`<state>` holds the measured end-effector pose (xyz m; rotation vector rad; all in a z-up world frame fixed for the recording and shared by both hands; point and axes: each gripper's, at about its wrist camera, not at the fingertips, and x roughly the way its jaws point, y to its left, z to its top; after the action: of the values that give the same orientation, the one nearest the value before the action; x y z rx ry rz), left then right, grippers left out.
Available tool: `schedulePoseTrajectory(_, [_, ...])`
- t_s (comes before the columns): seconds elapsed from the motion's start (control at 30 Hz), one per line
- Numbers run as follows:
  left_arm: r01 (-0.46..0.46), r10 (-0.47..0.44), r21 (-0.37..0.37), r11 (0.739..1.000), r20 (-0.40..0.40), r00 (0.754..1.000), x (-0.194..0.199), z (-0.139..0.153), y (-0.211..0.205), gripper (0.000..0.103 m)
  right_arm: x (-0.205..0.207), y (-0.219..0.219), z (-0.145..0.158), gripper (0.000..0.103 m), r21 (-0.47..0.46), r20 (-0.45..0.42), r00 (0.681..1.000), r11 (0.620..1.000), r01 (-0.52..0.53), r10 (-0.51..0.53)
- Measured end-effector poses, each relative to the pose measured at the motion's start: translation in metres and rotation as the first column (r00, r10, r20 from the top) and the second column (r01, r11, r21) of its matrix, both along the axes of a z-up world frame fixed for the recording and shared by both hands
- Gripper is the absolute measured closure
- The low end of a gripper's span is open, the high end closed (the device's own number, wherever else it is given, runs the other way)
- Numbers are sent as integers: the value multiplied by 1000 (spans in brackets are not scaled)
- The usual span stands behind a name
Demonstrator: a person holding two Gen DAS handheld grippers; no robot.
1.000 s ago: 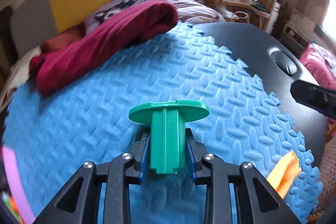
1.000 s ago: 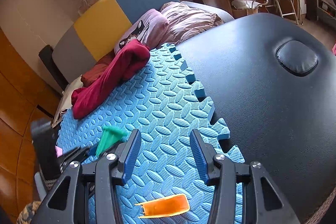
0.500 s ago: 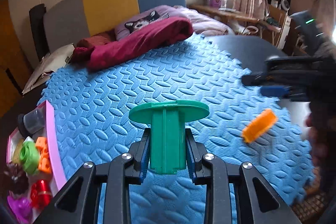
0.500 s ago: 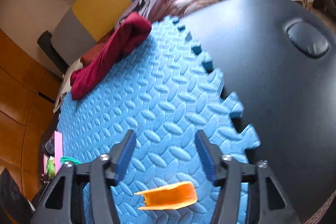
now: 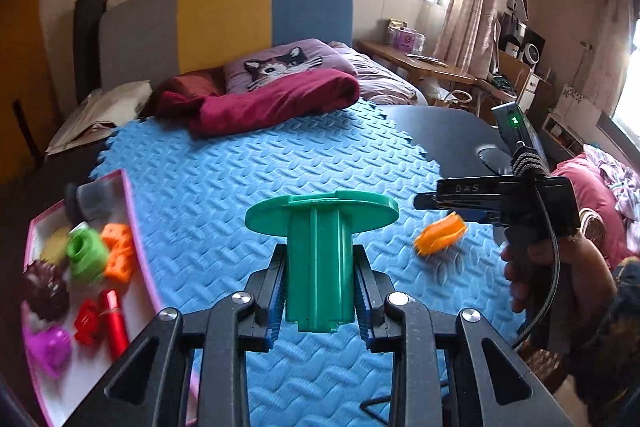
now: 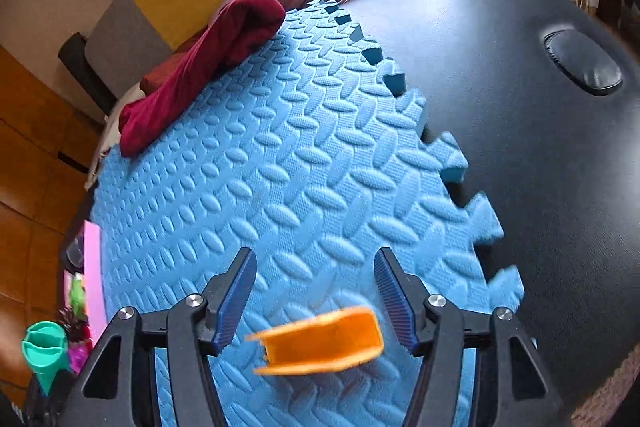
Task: Organize rigid objects
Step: 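Lift the green spool with the left gripper while the right grasps the orange scoop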
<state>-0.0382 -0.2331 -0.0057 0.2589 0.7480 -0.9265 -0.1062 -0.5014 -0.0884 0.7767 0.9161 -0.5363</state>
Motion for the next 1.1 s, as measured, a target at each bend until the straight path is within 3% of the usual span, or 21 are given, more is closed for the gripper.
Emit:
schedulePoseTrajectory(0.13, [-19, 19, -17, 1000, -12, 1000, -1, -4, 24, 73, -5, 24, 1, 38, -49, 9, 1000, 998, 27, -27])
schedulePoseTrajectory(0.23, [-32, 32, -27, 999, -24, 999, 0, -6, 35, 73, -5, 37, 0, 23, -16, 58, 998, 999, 41, -40])
schedulePoseTrajectory(0.27, [-37, 36, -32, 999, -28, 999, 0, -7, 39, 73, -1, 41, 1, 23, -12, 75, 997, 999, 35, -34])
schedulePoseTrajectory(0.37, [-43, 42, -46, 998, -21, 999, -1, -5, 47, 73, 20, 54, -2, 23, 99, 146, 988, 993, -66, 51])
schedulePoseTrajectory(0.5, [-64, 63, -63, 996, -14, 998, 2, 0, 60, 73, 42, 67, -1, 23, 142, 178, 969, 970, -196, 169])
schedulePoseTrajectory(0.7, [-118, 117, -74, 990, -20, 993, 15, -2, 82, 73, 52, 77, 8, 23, -43, 50, 939, 940, -339, 341])
schedulePoseTrajectory(0.87, [-150, 148, -71, 986, -39, 988, 23, -8, 90, 73, 70, 94, 10, 23, -182, -81, 872, 853, -490, 483])
schedulePoseTrajectory(0.9, [-153, 151, -69, 986, -41, 988, 23, -9, 91, 73, 75, 97, 8, 26, -202, -108, 856, 832, -517, 506])
schedulePoseTrajectory(0.97, [-160, 158, -66, 985, -44, 987, 24, -10, 92, 73, 84, 106, -2, 73, -247, -198, 805, 766, -594, 560])
schedulePoseTrajectory(1.03, [-168, 166, -60, 984, -43, 985, 24, -11, 94, 73, 87, 117, -5, 78, -336, -246, 780, 704, -626, 575])
schedulePoseTrajectory(1.1, [-178, 176, -53, 983, -44, 983, 24, -13, 95, 73, 88, 117, -8, 78, -353, -242, 779, 696, -625, 578])
